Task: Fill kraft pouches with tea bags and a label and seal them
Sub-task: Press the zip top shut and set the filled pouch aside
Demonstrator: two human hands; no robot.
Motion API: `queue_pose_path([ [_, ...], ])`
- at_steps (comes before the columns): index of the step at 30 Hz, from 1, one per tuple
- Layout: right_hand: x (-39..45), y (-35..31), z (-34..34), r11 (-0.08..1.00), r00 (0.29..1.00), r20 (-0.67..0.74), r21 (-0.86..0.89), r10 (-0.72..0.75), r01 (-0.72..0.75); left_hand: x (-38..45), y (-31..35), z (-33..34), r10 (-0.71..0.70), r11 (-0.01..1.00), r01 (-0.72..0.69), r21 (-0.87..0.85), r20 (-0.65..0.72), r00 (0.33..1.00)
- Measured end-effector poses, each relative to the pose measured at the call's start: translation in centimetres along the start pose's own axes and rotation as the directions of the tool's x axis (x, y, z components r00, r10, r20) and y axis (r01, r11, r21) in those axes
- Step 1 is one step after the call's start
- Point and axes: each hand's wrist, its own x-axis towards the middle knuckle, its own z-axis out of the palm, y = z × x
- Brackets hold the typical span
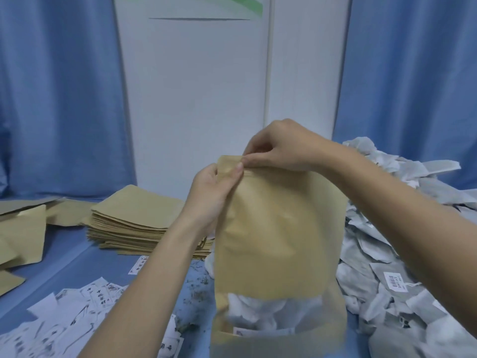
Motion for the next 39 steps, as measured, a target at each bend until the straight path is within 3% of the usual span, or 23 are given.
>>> queue_pose_path([
  [3, -0.4, 0.7, -0.1, 0.992, 0.993, 0.092, 0.094, 0.075, -0.084, -0.2, -0.2, -0.1, 0.021, 0.998, -0.009, 0.070, -0.174, 0.984],
  [6, -0.6, 0.9, 0.3, 0.976, 0.975, 0.183, 0.154, 0.126, -0.155, -0.3, -0.4, 0.0, 0.032, 0.999, -0.020, 0.050, -0.261, 0.965],
  [8, -0.3, 0.8, 0.5, 0.977, 0.970, 0.199, 0.131, 0.141, -0.169, -0.6, -0.6, 0.1, 0.032, 0.998, -0.015, 0.065, -0.270, 0.962],
  [12, 0.1, 0.1, 1.2, 0.994, 0.980, 0.180, -0.084, 0.088, -0.073, -1.3, -0.5, -0.5, 0.011, 0.995, 0.011, 0.095, -0.231, 0.973],
  [15, 0.2, -0.5, 1.9, 0.987, 0.987, 0.155, -0.157, 0.042, -0.018, -1.1, -0.6, -0.7, 0.088, 0.984, -0.035, 0.176, -0.303, 0.949],
  [18, 0.2, -0.9, 1.5, 0.991, 0.984, 0.171, -0.129, 0.041, -0.019, -1.1, -1.1, -0.3, 0.223, 0.955, -0.120, 0.271, -0.392, 0.892],
  [22, 0.1, -1.0, 0.9, 0.994, 0.990, 0.140, -0.108, 0.026, -0.010, -1.2, -2.0, -0.1, 0.367, 0.904, -0.220, 0.365, -0.405, 0.837],
  [26, 0.0, -0.9, 1.2, 0.995, 1.000, 0.016, -0.102, 0.011, -0.009, -1.0, -1.9, 0.2, 0.386, 0.892, -0.238, 0.385, -0.375, 0.843],
  [30, -0.9, 0.3, -0.1, 0.998, 0.995, 0.082, -0.027, 0.061, -0.059, -0.6, -1.9, -0.4, 0.387, 0.904, -0.242, 0.352, -0.437, 0.812],
  [35, -1.0, 1.1, 0.4, 0.987, 0.999, 0.046, -0.161, 0.007, 0.001, -0.6, -1.8, -0.4, 0.306, 0.947, -0.230, 0.225, -0.405, 0.862],
  [37, -1.1, 1.3, 0.5, 0.995, 1.000, 0.029, -0.102, -0.009, 0.012, -0.9, -1.3, -0.4, 0.224, 0.973, -0.198, 0.116, -0.301, 0.927],
  [39, -1.5, 1.6, 0.9, 1.000, 1.000, 0.021, -0.027, -0.012, 0.013, -1.0, -1.0, -0.5, 0.145, 0.985, -0.125, 0.121, -0.180, 0.973],
])
